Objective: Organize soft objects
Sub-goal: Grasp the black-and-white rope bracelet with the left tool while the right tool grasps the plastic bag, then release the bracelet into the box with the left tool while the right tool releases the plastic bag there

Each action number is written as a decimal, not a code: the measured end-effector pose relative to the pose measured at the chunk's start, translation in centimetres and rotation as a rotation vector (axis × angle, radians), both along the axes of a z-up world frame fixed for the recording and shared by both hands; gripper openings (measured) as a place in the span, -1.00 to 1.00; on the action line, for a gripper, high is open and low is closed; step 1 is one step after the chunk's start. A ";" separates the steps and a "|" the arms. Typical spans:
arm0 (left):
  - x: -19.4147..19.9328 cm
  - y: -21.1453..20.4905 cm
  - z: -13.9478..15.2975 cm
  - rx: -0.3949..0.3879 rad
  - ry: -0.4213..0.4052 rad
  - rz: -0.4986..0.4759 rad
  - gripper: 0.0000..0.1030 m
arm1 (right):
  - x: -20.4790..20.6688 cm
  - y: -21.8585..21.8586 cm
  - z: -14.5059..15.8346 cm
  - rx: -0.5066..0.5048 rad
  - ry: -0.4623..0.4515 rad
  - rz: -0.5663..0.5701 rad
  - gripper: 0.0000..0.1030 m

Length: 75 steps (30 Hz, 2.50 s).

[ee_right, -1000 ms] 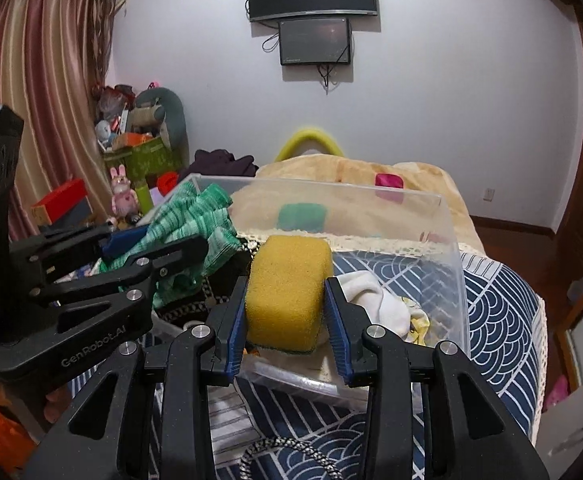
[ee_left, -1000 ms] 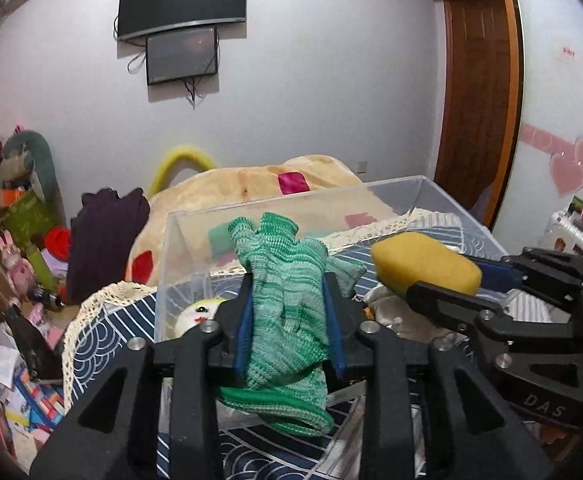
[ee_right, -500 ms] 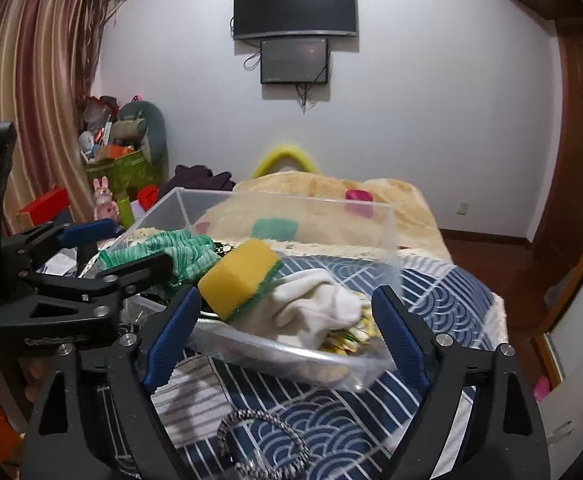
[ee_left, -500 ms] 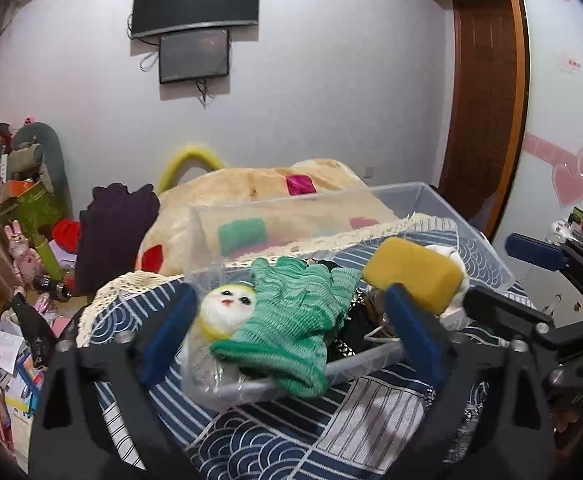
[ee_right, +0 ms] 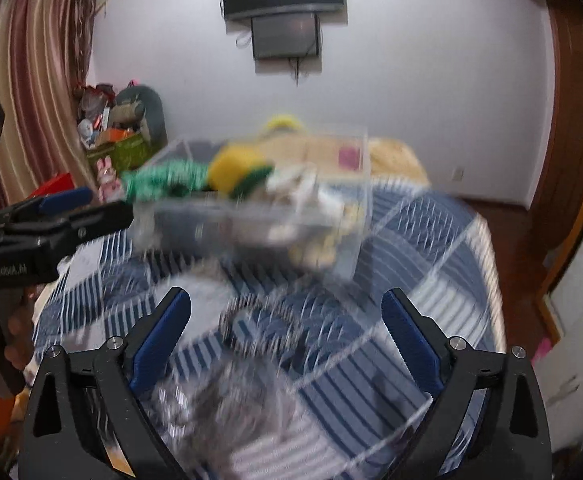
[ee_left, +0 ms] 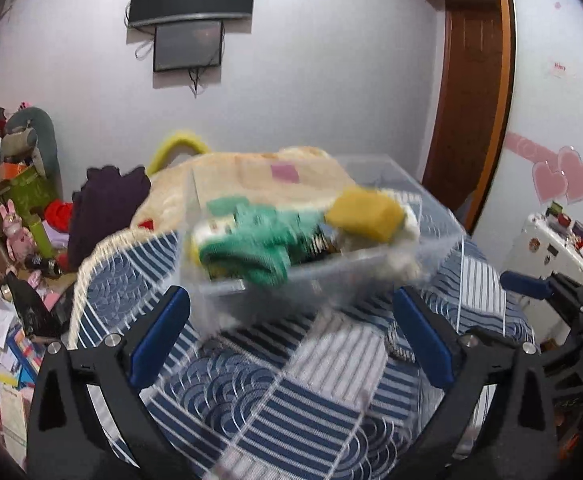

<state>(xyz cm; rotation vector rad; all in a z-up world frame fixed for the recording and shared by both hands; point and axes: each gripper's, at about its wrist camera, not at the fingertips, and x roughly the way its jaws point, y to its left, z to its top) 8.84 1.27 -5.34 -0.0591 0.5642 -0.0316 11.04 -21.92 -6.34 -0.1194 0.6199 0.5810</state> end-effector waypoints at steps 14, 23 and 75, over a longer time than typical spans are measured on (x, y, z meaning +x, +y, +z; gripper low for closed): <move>3.6 -3.6 -5.1 -0.070 0.197 -0.174 -0.13 | -0.3 0.1 -3.6 -0.012 0.149 0.087 0.36; 5.6 -5.5 -6.5 -0.059 0.240 -0.231 -0.51 | -0.7 0.1 -4.0 0.021 0.157 0.132 -0.28; 8.9 0.6 -1.2 0.115 0.002 0.081 -0.85 | 6.7 2.5 3.5 0.049 -0.106 -0.036 -0.50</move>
